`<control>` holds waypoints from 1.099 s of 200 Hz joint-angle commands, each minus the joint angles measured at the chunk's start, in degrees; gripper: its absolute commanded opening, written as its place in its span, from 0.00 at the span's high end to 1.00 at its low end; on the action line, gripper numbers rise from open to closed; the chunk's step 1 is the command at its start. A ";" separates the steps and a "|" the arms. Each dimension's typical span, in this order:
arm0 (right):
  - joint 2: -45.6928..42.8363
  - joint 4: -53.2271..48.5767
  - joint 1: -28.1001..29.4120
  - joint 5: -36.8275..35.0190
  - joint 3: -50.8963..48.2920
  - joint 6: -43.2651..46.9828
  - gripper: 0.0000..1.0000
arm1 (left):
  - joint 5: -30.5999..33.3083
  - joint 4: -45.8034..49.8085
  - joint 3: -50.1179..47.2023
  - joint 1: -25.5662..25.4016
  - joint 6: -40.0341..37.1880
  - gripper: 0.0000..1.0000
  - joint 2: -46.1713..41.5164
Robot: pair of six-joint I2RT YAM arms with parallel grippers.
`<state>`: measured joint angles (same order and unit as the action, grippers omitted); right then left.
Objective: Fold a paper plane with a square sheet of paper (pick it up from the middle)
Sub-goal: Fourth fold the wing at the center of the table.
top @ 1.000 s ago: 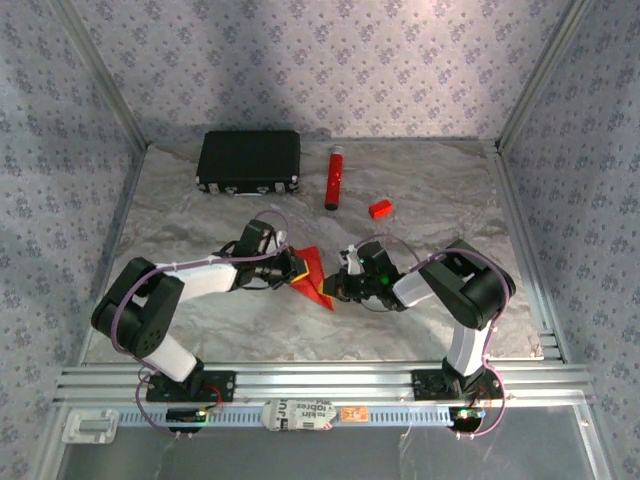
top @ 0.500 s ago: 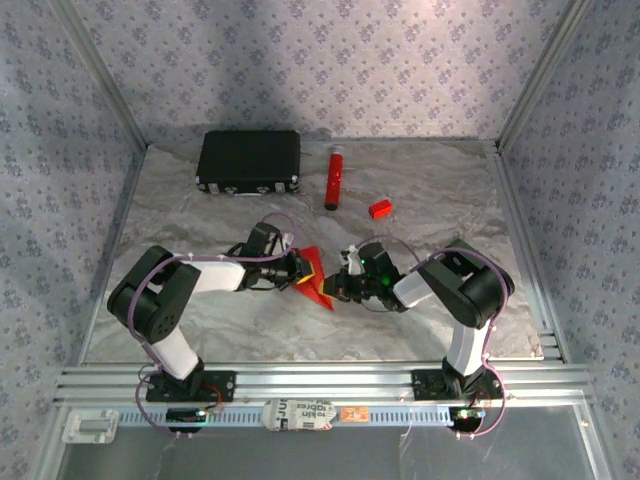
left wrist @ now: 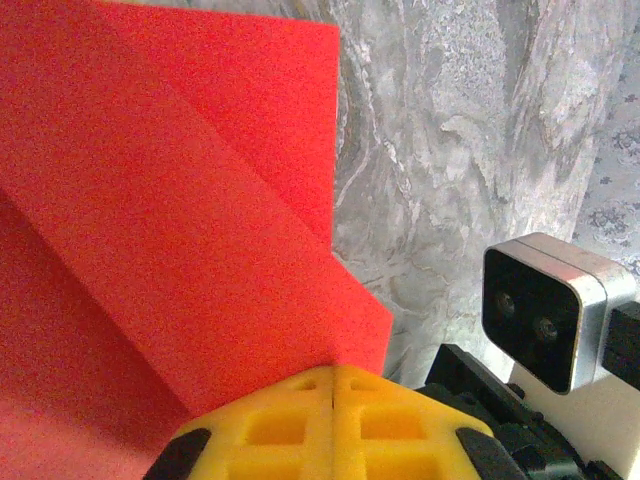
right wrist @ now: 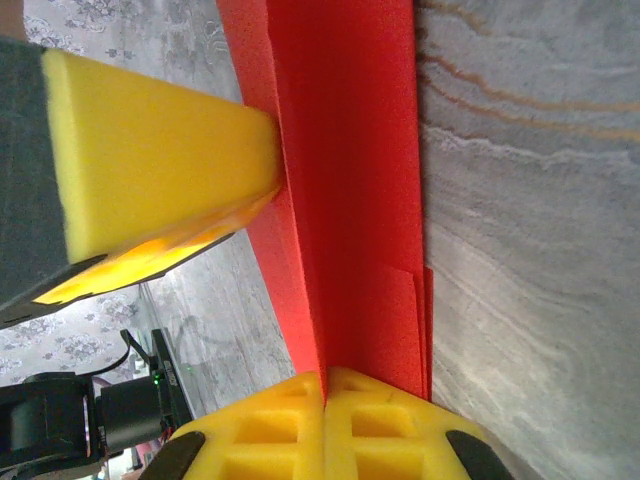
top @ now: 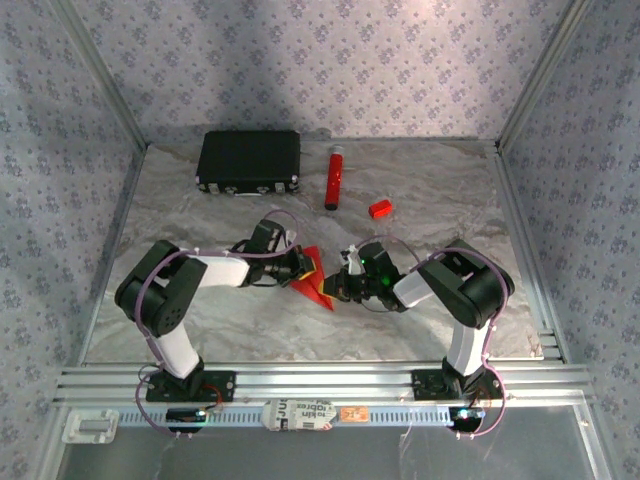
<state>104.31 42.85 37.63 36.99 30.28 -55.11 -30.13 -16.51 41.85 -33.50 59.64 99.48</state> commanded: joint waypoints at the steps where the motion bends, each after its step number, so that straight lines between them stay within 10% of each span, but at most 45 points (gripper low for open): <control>1: 2.34 -7.06 0.25 -2.60 -0.18 -0.07 0.99 | 0.57 0.59 1.30 -0.24 -0.05 0.98 1.50; 220: -4.55 -16.07 0.86 -5.21 -0.05 1.02 0.84 | -0.05 4.21 2.72 -0.20 -2.68 0.99 5.19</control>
<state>101.12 35.66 38.17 34.48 31.44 -54.85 -30.37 -15.46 43.70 -33.50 58.87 103.31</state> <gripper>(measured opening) 0.155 0.042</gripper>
